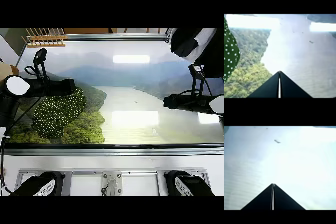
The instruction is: Fold the clothes and pants, and hang the long-sleeved shirts on hangers.
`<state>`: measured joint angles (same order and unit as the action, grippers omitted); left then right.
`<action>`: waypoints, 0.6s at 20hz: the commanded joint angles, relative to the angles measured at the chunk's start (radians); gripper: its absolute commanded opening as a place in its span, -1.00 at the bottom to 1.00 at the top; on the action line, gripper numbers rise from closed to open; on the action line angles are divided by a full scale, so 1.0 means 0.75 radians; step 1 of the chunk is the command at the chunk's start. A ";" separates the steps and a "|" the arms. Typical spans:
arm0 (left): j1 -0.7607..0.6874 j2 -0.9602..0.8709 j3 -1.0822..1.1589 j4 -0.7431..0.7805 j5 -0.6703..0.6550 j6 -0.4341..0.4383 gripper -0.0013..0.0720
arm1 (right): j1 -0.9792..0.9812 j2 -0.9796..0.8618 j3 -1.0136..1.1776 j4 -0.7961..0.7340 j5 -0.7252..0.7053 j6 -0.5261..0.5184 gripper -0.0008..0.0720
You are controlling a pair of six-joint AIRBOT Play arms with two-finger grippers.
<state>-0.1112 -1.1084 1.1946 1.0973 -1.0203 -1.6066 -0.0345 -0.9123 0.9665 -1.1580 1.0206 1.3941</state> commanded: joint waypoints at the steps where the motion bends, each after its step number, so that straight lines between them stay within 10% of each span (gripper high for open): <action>1: 0.001 0.001 -0.001 0.001 0.001 0.001 -0.95 | 0.001 -0.001 -0.001 0.001 0.001 0.001 -0.94; 9: 0.007 0.001 0.001 0.030 0.039 0.035 -0.92 | 0.001 -0.001 -0.001 0.000 0.001 0.001 -0.94; 11: 0.061 0.001 0.002 0.149 0.044 0.101 0.98 | 0.001 -0.001 -0.001 0.000 0.001 0.001 -0.95; 12: 0.113 -0.002 -0.001 0.235 0.034 0.097 0.93 | 0.001 -0.001 -0.001 0.000 0.001 0.001 -0.94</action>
<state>-0.0780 -1.1080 1.1954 1.1568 -0.9974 -1.5677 -0.0345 -0.9123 0.9665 -1.1580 1.0206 1.3945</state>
